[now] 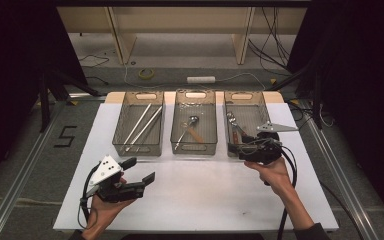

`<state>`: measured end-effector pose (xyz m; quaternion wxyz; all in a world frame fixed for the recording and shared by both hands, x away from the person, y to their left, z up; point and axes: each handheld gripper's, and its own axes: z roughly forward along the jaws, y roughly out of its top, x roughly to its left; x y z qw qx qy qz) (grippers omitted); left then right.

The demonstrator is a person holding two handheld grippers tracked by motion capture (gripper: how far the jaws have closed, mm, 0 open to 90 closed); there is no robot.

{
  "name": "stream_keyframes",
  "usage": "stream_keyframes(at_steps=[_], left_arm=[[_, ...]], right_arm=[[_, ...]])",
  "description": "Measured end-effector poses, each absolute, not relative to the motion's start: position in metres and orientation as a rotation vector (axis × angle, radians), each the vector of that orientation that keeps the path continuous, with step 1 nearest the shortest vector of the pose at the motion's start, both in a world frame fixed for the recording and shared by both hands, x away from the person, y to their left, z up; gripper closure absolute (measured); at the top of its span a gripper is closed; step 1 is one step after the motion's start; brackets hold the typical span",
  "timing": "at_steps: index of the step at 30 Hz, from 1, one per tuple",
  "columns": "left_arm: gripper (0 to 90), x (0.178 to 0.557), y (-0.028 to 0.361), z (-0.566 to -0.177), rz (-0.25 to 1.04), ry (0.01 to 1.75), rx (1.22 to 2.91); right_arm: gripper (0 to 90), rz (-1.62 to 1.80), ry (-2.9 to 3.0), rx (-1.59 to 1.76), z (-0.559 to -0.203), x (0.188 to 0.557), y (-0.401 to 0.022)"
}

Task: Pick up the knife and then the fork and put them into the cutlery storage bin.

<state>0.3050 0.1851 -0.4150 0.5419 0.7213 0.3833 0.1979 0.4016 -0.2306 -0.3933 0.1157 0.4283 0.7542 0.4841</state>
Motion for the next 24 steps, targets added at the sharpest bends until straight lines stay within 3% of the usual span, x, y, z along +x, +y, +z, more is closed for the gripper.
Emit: stream_keyframes(at_steps=[24], left_arm=[[18.2,0.304,0.186,-0.415,0.469,0.902,1.719]], right_arm=[[28.3,1.514,2.230,1.134,-0.408,0.359,-0.229]])
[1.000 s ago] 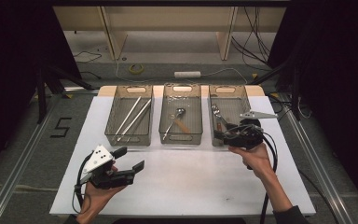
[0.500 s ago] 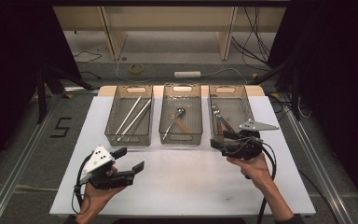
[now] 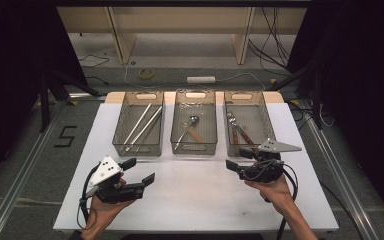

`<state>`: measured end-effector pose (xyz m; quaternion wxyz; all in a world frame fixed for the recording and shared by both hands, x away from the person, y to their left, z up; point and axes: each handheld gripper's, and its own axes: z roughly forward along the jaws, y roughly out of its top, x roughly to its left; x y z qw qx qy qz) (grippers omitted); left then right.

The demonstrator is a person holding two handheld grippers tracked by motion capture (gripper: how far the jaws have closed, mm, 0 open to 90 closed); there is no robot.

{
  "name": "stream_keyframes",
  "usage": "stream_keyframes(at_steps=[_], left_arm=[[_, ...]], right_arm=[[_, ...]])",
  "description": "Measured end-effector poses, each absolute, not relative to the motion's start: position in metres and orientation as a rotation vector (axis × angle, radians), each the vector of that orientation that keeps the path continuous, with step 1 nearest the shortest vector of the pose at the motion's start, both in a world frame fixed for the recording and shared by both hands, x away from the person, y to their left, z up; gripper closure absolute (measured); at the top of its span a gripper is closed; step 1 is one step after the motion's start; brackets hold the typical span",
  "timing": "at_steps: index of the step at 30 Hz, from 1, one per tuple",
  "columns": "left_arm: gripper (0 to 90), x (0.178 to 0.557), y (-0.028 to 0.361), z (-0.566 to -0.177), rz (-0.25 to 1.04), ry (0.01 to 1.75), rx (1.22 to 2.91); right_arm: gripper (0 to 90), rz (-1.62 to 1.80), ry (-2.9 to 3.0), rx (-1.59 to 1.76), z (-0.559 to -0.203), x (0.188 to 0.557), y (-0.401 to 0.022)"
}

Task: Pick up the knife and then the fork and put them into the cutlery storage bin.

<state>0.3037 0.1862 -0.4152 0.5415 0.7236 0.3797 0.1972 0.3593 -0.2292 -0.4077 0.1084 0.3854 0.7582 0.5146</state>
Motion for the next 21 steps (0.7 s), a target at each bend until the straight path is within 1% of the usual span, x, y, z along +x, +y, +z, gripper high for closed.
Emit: stream_keyframes(at_steps=[21], left_arm=[[18.2,0.304,0.186,-0.415,0.465,0.900,1.723]], right_arm=[[27.3,1.524,2.213,1.094,-0.423,0.334,-0.238]])
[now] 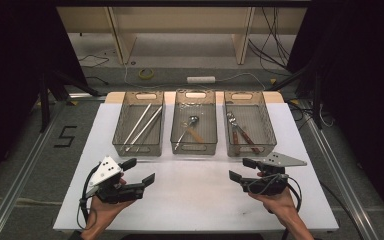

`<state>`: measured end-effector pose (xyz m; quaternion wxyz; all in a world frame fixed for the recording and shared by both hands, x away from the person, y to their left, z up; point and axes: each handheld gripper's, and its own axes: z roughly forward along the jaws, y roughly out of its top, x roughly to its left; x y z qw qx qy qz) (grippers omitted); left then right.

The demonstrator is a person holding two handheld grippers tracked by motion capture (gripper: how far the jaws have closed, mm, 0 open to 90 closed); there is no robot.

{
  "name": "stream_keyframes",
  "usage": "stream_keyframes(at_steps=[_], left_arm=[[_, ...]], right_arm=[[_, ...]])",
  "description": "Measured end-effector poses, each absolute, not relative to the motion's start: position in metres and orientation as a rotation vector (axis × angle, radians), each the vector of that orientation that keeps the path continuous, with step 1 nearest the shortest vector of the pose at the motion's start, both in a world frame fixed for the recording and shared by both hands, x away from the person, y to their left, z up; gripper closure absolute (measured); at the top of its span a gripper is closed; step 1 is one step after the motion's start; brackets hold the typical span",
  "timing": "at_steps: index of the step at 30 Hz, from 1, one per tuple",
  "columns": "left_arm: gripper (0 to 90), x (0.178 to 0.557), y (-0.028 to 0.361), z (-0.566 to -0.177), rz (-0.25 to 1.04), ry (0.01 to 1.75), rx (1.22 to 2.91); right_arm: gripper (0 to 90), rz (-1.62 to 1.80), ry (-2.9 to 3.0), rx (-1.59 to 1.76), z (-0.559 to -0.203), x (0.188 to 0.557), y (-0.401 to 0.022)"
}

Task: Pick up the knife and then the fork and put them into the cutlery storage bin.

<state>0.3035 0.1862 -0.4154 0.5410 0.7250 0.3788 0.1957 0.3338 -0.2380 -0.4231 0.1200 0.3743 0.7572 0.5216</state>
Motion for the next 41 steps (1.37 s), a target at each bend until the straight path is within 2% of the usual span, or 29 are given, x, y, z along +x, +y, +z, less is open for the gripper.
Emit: stream_keyframes(at_steps=[12,41], left_arm=[[18.2,0.304,0.187,-0.416,0.458,0.902,1.722],[18.2,0.304,0.186,-0.416,0.457,0.901,1.723]], right_arm=[[26.6,1.498,2.213,1.102,-0.433,0.318,-0.242],[25.4,1.491,2.199,1.119,-0.433,0.316,-0.244]])
